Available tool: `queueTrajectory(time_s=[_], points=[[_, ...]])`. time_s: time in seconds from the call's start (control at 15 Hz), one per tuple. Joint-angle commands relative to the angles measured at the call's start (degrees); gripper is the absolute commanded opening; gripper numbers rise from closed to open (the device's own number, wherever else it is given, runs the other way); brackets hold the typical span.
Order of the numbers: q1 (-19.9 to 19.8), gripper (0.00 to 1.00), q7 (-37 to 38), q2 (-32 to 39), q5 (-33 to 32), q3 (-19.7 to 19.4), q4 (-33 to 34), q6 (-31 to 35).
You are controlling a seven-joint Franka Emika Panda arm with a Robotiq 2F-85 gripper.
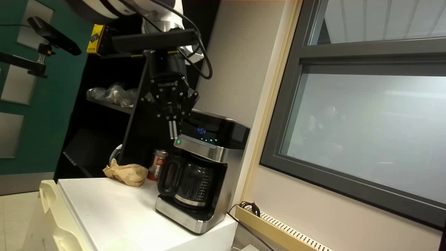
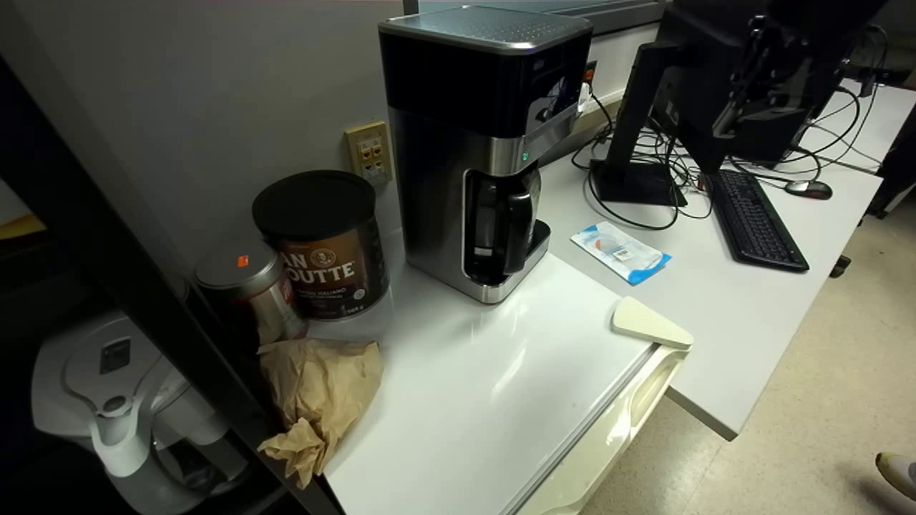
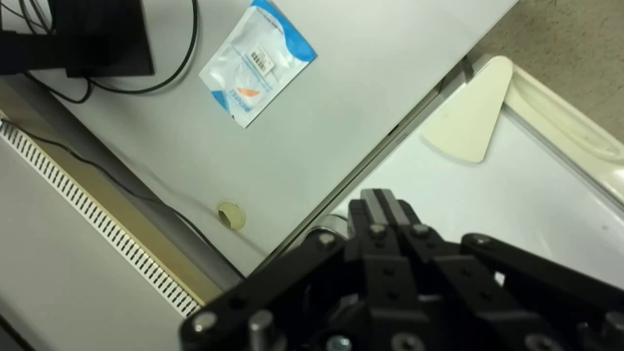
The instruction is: Press a button on the coffeemaker.
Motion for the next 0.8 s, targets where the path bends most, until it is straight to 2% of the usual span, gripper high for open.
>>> queueTrajectory(time_s=[0.0, 0.33, 0.73], points=[[0.73, 0.01, -0.71, 5.34, -0.37, -1.36, 5.75, 4.59], [1.53, 0.00, -1.02, 9.56, -1.59, -2.91, 9.68, 10.61], [2.56, 0.00, -1.84, 13.23, -1.39, -3.61, 13.46, 13.84]])
